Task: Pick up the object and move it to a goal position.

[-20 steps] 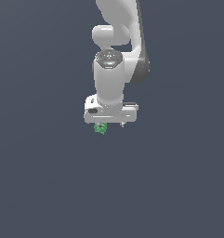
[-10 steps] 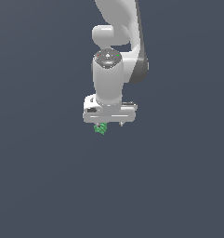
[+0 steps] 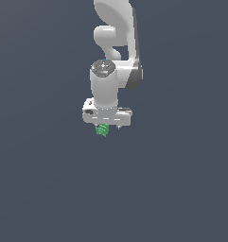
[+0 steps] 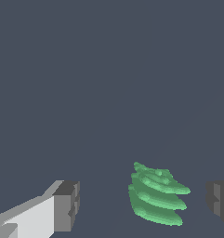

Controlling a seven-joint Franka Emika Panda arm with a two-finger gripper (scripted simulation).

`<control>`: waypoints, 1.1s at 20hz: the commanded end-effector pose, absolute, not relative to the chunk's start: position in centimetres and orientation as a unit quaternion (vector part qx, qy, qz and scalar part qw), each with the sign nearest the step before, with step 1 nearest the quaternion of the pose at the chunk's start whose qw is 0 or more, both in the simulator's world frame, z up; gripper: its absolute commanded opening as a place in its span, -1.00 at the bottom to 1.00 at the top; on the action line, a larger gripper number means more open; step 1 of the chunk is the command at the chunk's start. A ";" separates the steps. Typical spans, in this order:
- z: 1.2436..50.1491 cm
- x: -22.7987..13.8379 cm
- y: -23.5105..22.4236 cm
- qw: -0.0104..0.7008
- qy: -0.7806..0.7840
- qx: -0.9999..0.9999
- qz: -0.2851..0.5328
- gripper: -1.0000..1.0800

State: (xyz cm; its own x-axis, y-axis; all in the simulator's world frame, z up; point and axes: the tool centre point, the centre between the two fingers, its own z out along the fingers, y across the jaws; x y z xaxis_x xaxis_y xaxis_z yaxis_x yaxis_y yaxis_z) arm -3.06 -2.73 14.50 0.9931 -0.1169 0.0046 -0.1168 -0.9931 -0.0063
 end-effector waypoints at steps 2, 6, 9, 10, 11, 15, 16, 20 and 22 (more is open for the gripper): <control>12.5 -4.9 -3.8 0.003 0.103 -0.995 -0.001 0.92; 10.8 -6.7 -4.9 0.002 0.146 -0.989 -0.001 0.92; 9.9 -7.8 -5.4 0.001 0.168 -0.986 0.000 0.92; 9.7 -8.0 -5.6 0.001 0.174 -0.985 0.000 0.92; 9.5 -8.3 -5.7 0.001 0.179 -0.984 0.000 0.92; 9.1 -8.8 -5.9 0.000 0.190 -0.982 0.000 0.92; 9.1 -8.8 -5.9 0.000 0.190 -0.982 0.000 0.92; 8.9 -8.7 -5.9 0.000 0.187 -0.982 0.000 0.92; 8.4 -8.7 -5.9 0.000 0.188 -0.982 0.000 0.92</control>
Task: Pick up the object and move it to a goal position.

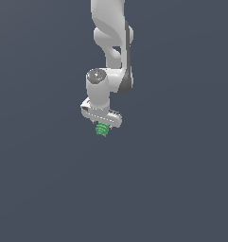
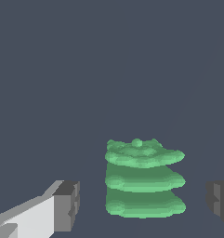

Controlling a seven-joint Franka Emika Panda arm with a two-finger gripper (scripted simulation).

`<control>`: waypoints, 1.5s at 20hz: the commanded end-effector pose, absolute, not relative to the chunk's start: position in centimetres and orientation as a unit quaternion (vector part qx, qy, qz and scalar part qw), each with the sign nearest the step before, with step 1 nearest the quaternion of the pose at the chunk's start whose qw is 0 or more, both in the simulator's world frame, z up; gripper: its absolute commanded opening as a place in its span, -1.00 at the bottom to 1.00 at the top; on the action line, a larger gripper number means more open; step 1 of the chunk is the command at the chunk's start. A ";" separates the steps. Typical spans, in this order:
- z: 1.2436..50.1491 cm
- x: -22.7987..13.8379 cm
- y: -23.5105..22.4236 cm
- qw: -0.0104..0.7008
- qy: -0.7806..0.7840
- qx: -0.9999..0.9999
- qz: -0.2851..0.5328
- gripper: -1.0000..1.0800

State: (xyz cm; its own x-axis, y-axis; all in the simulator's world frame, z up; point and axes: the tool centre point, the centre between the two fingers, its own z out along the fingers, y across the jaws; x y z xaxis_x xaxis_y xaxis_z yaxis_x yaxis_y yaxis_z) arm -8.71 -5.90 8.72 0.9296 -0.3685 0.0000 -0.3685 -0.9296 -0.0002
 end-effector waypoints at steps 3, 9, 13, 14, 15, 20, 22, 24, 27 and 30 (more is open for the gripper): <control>7.2 -8.8 -5.9 0.000 0.188 -0.982 0.000 0.92; 4.7 -8.9 -5.9 0.000 0.190 -0.982 0.000 0.92; 4.1 -8.9 -5.9 0.000 0.190 -0.982 0.000 0.92; 4.0 -8.9 -5.9 0.000 0.190 -0.982 0.000 0.92; 4.0 -8.9 -5.9 0.000 0.190 -0.982 0.000 -1.00; 4.0 -8.9 -5.9 0.000 0.190 -0.982 0.000 -1.00; 4.0 -8.9 -5.9 0.000 0.190 -0.982 0.000 -1.00; 4.0 -8.9 -5.9 0.000 0.190 -0.982 0.000 -1.00; 4.2 -8.8 -5.8 0.000 0.190 -0.982 0.000 -1.00; 4.7 -8.5 -5.5 0.000 0.190 -0.982 0.000 -1.00</control>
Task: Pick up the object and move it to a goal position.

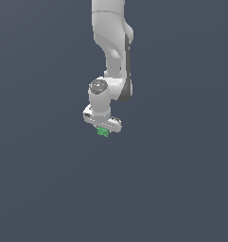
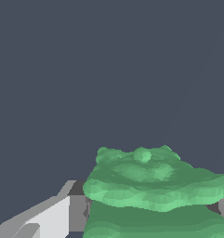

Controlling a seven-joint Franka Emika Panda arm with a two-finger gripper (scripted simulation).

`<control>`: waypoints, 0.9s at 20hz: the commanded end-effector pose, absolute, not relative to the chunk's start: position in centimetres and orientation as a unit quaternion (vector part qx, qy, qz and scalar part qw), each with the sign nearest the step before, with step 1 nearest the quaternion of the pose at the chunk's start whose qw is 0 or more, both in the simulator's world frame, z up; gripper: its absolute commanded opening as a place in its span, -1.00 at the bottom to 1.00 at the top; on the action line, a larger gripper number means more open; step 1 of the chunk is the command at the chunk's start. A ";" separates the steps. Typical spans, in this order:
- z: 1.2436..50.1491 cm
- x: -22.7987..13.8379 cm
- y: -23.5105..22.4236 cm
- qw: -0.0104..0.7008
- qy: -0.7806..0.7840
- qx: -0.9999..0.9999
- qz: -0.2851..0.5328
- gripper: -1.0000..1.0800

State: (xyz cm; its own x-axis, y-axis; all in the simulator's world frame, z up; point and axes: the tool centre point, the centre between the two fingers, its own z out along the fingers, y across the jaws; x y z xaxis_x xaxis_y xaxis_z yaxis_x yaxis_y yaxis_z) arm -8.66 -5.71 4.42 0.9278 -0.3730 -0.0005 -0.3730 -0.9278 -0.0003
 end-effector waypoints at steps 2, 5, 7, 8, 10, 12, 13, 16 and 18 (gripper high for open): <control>5.2 -8.1 -5.2 0.000 0.190 -0.982 0.000 -1.00; 6.2 -7.3 -4.5 0.000 0.190 -0.982 0.000 -1.00; 7.1 -6.6 -4.0 0.000 0.190 -0.982 0.000 -1.00; 7.6 -6.2 -3.6 0.000 0.190 -0.982 0.000 -1.00; 8.8 -5.4 -2.9 0.000 0.190 -0.982 0.000 -1.00; 10.0 -4.4 -2.1 -0.001 0.190 -0.982 0.000 -1.00; 10.7 -3.9 -1.7 -0.001 0.190 -0.982 0.000 -1.00; 12.8 -2.3 -0.3 -0.001 0.190 -0.982 0.000 -1.00; 14.2 -1.1 0.7 -0.001 0.190 -0.982 0.000 -1.00</control>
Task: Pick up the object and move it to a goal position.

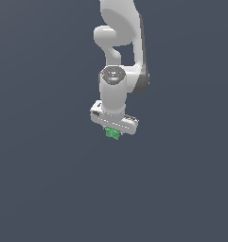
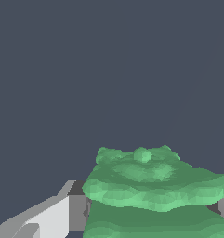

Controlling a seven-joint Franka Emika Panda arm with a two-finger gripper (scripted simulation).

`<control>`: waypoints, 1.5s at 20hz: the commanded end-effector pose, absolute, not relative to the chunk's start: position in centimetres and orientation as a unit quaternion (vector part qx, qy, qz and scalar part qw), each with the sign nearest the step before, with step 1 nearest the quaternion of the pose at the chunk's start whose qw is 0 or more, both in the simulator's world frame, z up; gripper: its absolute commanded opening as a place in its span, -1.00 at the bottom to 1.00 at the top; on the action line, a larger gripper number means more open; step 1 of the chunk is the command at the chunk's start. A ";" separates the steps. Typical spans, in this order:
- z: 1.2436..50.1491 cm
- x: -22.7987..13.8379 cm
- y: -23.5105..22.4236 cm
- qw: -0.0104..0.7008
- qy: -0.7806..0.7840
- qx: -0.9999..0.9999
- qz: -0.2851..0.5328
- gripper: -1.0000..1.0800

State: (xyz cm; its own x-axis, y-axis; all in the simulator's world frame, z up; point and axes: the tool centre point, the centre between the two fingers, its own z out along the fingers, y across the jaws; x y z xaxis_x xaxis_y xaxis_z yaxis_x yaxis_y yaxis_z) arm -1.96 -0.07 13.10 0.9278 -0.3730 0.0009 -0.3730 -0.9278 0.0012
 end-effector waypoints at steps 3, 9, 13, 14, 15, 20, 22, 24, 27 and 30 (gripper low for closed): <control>16.4 0.6 2.0 0.001 -0.190 0.982 0.000 -1.00; 20.0 3.6 4.4 0.001 -0.190 0.982 0.000 -1.00; 22.0 5.3 5.7 0.001 -0.190 0.982 0.000 -1.00; 22.4 5.7 6.0 0.001 -0.190 0.982 0.000 -1.00; 22.8 6.0 6.3 0.000 -0.190 0.982 0.000 -1.00; 24.2 7.3 7.2 0.000 -0.190 0.982 0.000 -1.00; 24.6 7.7 7.5 0.000 -0.190 0.982 0.000 -1.00; 24.9 8.0 7.7 0.000 -0.190 0.982 0.000 -1.00; 25.2 8.2 7.8 0.000 -0.190 0.982 0.000 -1.00; 25.3 8.4 7.9 0.000 -0.190 0.982 0.000 -1.00</control>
State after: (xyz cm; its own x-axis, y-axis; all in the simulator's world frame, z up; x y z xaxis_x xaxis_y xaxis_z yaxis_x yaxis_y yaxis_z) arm 8.29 7.88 25.23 0.9279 -0.3729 0.0001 -0.3729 -0.9279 0.0001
